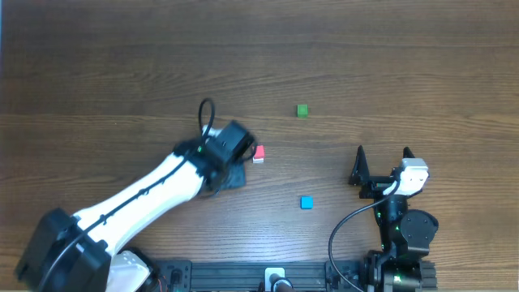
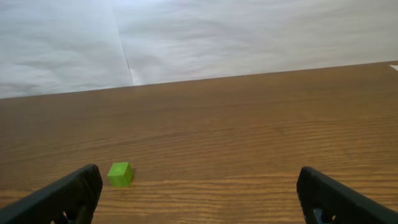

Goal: Stack Cubes

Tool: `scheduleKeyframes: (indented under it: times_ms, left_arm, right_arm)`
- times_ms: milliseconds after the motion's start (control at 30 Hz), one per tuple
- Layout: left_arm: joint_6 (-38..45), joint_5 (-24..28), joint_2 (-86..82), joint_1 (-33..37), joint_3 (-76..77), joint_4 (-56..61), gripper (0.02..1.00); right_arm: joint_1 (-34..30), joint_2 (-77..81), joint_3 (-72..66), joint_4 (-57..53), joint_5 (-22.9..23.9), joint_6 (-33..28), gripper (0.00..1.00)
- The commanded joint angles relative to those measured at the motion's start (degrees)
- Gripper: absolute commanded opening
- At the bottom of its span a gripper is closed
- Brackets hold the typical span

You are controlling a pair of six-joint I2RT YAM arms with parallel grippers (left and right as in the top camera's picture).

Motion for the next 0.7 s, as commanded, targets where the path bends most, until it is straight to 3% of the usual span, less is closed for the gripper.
scheduleKeyframes:
  times_ms: [33, 267, 700]
  left_arm:
    - [-0.13, -2.71, 7.26, 0.28, 13.94, -4.96, 0.038]
    - [0.00, -2.67, 16.57, -0.96, 25.59, -7.74, 0.040]
    - [-0.72, -2.16, 21.33, -3.28, 25.99, -7.02, 0.038]
  right_arm:
    - [0.07, -0.52, -0.31, -0.07, -0.90, -0.09, 0.993]
    - [0.07, -0.52, -0.31, -0.04, -0.90, -0.09, 0.991]
    - [0.07, -0.52, -0.31, -0.07, -0.87, -0.09, 0.993]
